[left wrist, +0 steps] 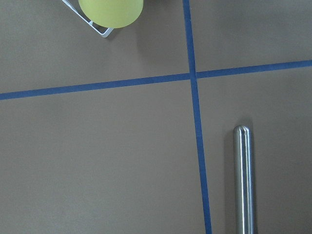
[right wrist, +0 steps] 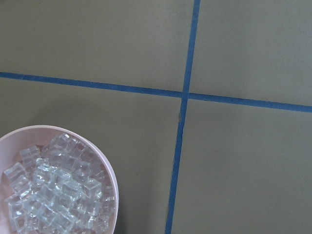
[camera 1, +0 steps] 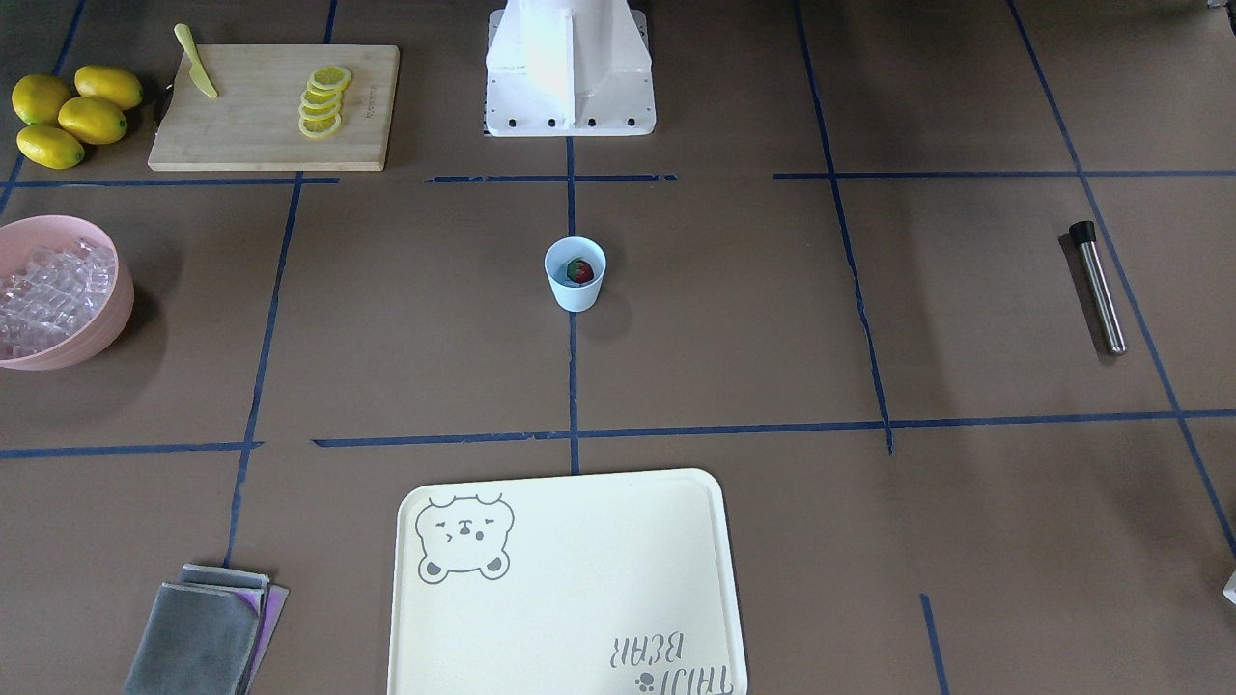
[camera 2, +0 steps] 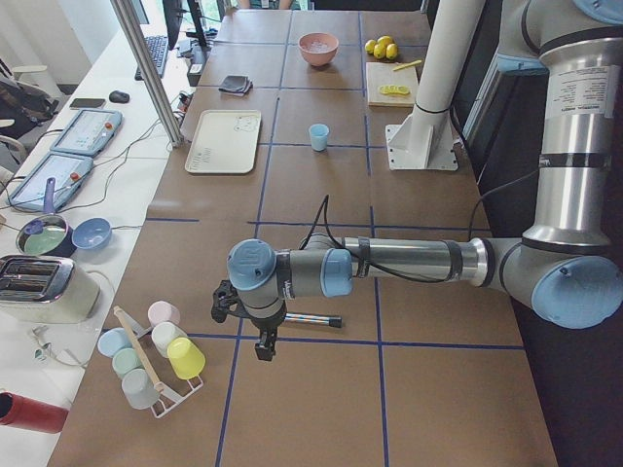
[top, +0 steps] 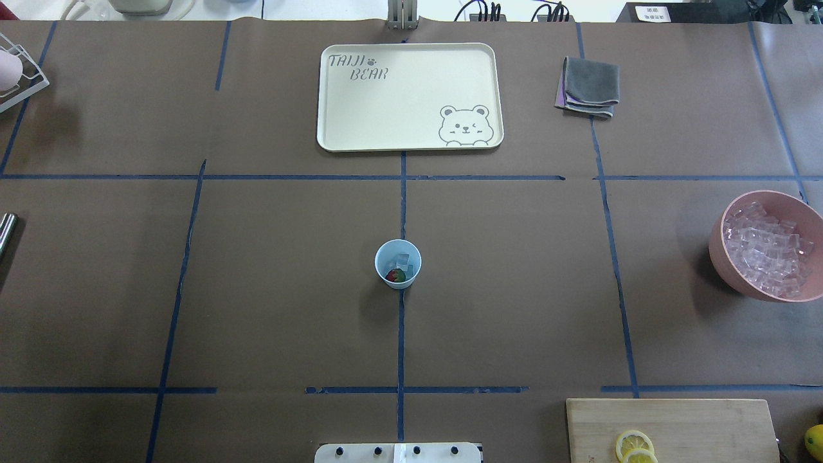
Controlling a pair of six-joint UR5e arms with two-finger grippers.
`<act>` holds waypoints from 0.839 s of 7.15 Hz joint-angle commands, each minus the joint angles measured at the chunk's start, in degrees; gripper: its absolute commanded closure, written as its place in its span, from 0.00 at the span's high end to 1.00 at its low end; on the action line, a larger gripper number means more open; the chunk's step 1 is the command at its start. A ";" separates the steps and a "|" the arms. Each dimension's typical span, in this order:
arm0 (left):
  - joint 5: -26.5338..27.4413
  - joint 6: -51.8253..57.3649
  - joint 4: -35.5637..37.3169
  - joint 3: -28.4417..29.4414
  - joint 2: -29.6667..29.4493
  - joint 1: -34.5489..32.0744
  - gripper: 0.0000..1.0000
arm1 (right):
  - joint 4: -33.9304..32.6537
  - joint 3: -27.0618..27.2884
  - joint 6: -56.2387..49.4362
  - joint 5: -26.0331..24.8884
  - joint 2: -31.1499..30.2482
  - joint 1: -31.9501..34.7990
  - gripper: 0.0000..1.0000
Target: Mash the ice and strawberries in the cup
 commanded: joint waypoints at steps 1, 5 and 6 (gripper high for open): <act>0.00 0.14 0.00 0.00 0.00 -0.01 1.00 | -0.03 0.01 0.01 -0.01 0.06 0.00 0.99; 0.00 0.23 -0.09 -0.26 0.00 -0.71 1.00 | -0.03 -0.08 -0.08 -0.10 0.15 0.00 0.99; 0.00 0.31 -0.09 -0.26 0.00 -0.71 1.00 | -0.03 0.00 0.01 -0.10 0.15 0.00 0.99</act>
